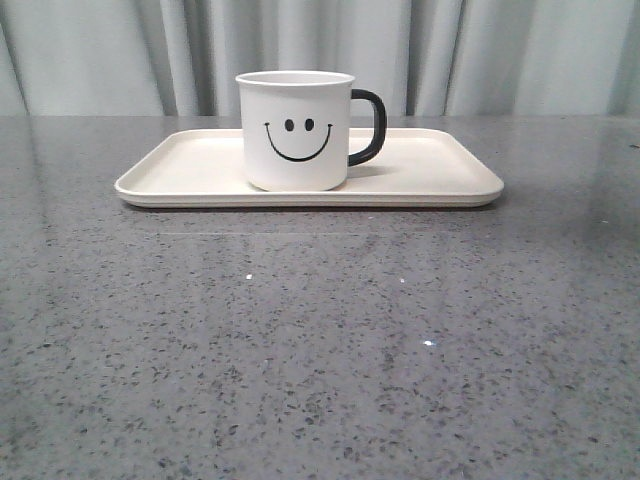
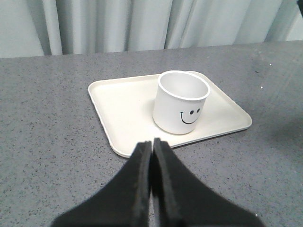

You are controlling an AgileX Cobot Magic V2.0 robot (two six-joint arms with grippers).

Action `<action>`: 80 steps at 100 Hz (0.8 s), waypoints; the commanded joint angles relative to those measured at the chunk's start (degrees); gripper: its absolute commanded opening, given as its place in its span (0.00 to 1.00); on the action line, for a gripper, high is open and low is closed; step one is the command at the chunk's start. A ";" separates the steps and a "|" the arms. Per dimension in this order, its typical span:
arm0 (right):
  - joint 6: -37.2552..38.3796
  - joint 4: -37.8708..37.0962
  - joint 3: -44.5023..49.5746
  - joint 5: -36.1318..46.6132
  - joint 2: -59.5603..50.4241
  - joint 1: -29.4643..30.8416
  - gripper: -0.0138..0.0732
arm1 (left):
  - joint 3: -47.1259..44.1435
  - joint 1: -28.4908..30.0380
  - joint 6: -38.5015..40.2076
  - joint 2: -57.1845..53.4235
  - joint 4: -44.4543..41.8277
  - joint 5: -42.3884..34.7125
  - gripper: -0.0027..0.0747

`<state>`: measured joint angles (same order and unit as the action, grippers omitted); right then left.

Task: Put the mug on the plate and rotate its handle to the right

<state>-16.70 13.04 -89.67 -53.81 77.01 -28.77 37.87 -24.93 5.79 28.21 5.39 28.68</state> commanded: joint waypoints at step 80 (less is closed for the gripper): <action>0.76 2.33 55.22 36.95 -44.63 0.23 0.09 | -13.00 -0.44 -1.48 -17.52 0.11 -7.51 0.01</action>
<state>-16.07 14.65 -34.87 -22.52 34.80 -28.77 24.11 -24.93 4.34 11.96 5.39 25.55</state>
